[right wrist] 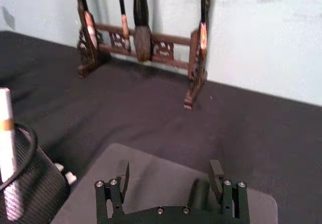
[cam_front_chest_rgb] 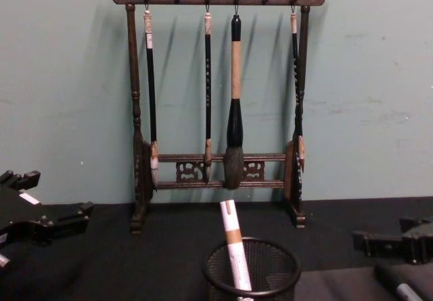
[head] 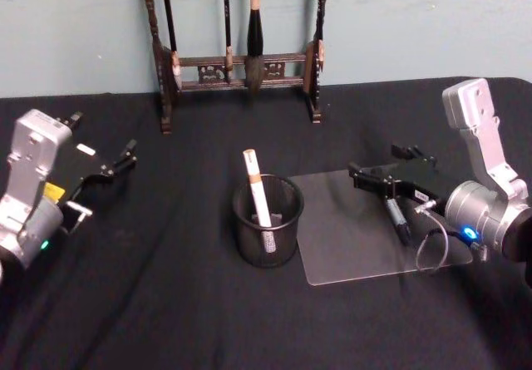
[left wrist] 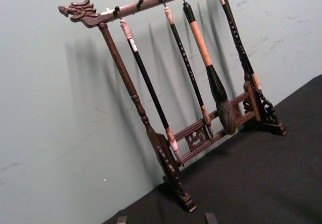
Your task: Pick up the water-based marker from the table and place it into the pen holder.
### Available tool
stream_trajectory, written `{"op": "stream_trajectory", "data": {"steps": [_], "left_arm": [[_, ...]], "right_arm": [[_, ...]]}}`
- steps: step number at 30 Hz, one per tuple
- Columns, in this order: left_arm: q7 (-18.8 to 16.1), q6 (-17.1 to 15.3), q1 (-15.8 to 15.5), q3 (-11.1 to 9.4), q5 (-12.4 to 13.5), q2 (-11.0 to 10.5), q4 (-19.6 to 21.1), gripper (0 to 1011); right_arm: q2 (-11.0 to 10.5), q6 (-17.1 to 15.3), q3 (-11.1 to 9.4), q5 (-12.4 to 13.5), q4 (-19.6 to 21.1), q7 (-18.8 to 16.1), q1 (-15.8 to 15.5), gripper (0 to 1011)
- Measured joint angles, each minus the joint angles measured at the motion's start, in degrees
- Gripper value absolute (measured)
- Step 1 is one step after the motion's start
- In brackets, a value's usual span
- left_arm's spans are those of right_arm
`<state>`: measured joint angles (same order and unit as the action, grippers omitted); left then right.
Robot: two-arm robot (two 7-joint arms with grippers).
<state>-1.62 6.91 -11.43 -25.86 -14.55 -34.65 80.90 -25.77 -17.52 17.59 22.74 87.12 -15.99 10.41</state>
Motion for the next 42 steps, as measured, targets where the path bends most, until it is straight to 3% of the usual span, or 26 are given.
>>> {"op": "stream_trajectory", "data": {"steps": [6,13,42], "left_arm": [[0.0,0.0,0.0,0.0,0.0,0.0,0.0,1001],[0.0,0.0,0.0,0.0,0.0,0.0,0.0,1001],[0.0,0.0,0.0,0.0,0.0,0.0,0.0,1001]], "right_arm": [[0.0,-4.3,-0.1,-1.1,0.5,1.0,-0.2,1002],[0.1,-6.5,-0.2,-2.6,0.1,1.6,-0.3,1002],[2.1,-8.2,-1.2,-6.7,-2.4,0.1,-0.8,1002]]}}
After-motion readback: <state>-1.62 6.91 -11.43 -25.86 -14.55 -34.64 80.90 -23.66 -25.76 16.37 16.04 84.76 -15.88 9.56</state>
